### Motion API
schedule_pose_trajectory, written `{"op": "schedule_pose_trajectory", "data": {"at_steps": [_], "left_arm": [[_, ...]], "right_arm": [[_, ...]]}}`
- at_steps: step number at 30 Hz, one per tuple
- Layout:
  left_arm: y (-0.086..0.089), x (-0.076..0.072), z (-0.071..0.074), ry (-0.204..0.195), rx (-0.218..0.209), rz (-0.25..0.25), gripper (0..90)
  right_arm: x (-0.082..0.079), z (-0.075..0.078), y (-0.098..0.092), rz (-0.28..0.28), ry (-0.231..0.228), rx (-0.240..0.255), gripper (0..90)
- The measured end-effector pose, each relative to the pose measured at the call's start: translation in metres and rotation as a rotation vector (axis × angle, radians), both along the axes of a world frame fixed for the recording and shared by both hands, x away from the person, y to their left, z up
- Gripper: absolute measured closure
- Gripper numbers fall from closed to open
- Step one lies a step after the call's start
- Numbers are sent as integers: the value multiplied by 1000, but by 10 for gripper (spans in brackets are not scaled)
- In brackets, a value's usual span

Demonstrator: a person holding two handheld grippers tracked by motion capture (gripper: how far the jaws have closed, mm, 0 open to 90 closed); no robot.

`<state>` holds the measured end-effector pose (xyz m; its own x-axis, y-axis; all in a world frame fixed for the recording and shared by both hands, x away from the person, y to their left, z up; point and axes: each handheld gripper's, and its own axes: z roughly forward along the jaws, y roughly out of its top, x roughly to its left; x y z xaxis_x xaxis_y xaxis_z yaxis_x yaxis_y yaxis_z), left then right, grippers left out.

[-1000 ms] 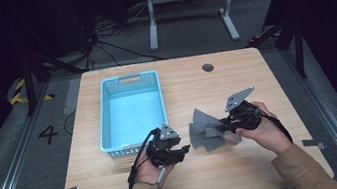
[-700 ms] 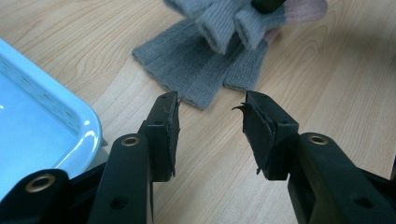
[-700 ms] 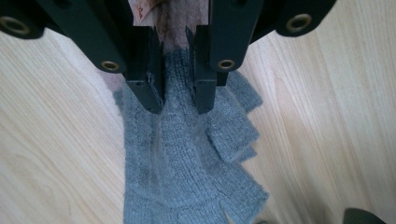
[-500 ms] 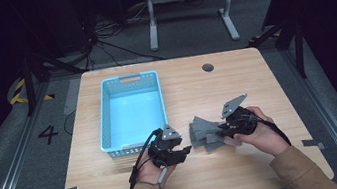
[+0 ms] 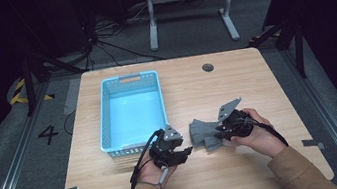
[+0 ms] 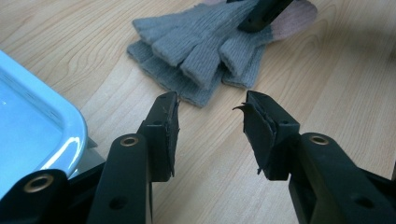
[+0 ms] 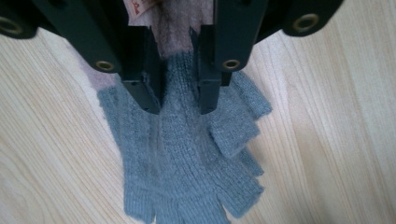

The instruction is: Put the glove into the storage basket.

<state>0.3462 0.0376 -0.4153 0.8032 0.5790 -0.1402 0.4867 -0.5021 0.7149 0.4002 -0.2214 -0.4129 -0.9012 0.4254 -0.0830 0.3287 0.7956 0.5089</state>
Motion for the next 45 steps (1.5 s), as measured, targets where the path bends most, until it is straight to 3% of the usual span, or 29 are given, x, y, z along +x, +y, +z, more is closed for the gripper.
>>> {"op": "schedule_pose_trajectory", "data": {"at_steps": [6,9,17,22,25,28,33,39,45], "left_arm": [[-2,2,0,4,-2,-5,555],[-4,4,-1,11,-3,-9,554],[-10,5,-3,24,11,-23,570],[-14,6,-4,32,15,-18,584],[-16,6,-5,18,55,-39,639],[-19,6,-7,16,70,-36,666],[-21,7,-10,33,63,-30,674],[-24,11,-17,60,84,0,669],[-28,16,-27,84,111,19,679]], "right_arm": [[-1,-3,-1,-18,17,17,591],[-3,2,-9,-43,14,54,546],[-7,17,-31,-102,-16,100,554],[-8,21,-48,-152,-27,98,577],[-8,22,-56,-176,-20,92,587],[-7,18,-63,-190,-7,84,591],[-3,11,-74,-221,10,59,592],[2,2,-83,-247,45,44,593],[3,-1,-84,-247,51,39,593]]}}
